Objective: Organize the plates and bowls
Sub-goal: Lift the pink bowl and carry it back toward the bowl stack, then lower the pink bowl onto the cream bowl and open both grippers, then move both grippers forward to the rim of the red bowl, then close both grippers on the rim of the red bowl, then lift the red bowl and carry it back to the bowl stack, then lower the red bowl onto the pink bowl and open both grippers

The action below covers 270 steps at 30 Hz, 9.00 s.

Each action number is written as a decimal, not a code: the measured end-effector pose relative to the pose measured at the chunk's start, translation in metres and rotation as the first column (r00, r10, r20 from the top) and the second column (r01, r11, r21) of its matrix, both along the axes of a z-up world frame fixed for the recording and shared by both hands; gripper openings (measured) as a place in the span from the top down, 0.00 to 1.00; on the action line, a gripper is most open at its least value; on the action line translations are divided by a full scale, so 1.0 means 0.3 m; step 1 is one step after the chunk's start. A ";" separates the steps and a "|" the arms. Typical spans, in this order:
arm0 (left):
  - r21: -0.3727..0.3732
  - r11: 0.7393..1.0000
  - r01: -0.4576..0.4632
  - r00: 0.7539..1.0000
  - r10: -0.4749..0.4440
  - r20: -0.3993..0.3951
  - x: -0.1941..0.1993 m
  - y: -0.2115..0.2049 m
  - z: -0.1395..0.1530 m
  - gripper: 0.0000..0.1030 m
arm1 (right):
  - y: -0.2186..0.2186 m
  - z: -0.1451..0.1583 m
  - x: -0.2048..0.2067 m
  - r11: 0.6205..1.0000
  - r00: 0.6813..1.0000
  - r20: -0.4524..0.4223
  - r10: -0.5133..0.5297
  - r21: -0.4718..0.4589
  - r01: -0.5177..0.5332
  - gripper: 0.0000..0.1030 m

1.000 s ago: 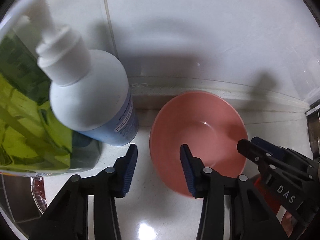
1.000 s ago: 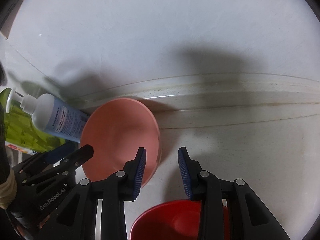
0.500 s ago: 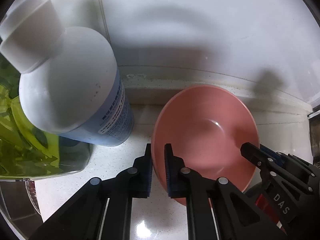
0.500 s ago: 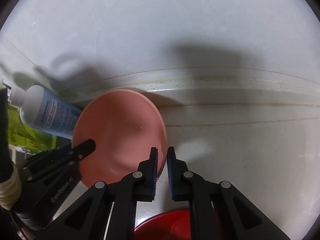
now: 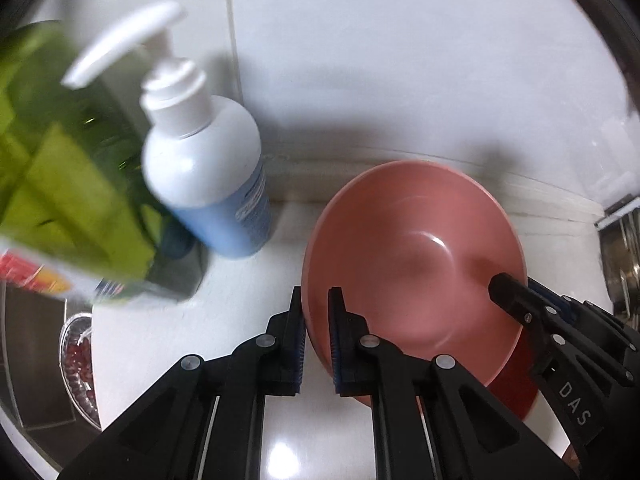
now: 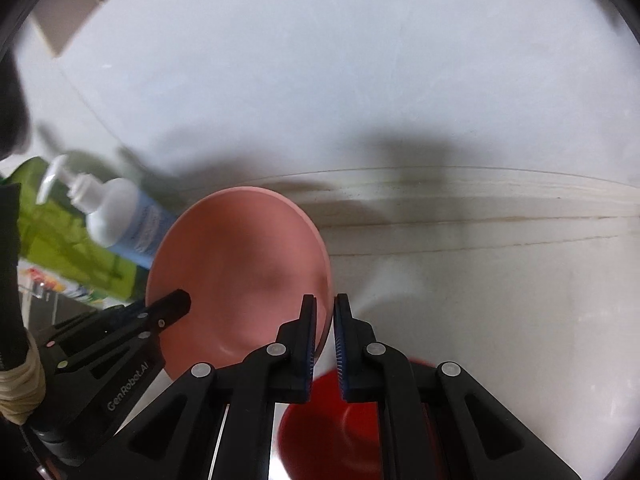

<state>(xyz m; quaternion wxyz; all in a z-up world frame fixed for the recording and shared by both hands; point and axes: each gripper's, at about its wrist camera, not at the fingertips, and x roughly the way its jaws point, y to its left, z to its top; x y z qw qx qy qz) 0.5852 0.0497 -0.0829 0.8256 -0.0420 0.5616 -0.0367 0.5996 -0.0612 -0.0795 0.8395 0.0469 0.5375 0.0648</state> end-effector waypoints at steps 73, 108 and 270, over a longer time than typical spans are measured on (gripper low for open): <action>0.012 0.992 -0.129 0.989 0.130 -0.071 -1.099 0.473 -0.064 0.83 | 0.407 -0.067 -1.014 0.947 0.949 -0.055 0.311 -0.060 -0.314 0.89; 0.120 0.989 0.090 0.972 -0.113 0.207 -0.811 0.169 0.261 0.35 | 0.034 0.228 -0.840 0.997 0.968 0.243 0.069 -0.046 -0.059 0.63; -0.104 0.984 -0.146 0.984 0.133 -0.117 -1.097 0.488 -0.049 0.75 | 0.388 -0.038 -1.018 0.949 0.949 -0.024 0.315 0.021 -0.314 0.89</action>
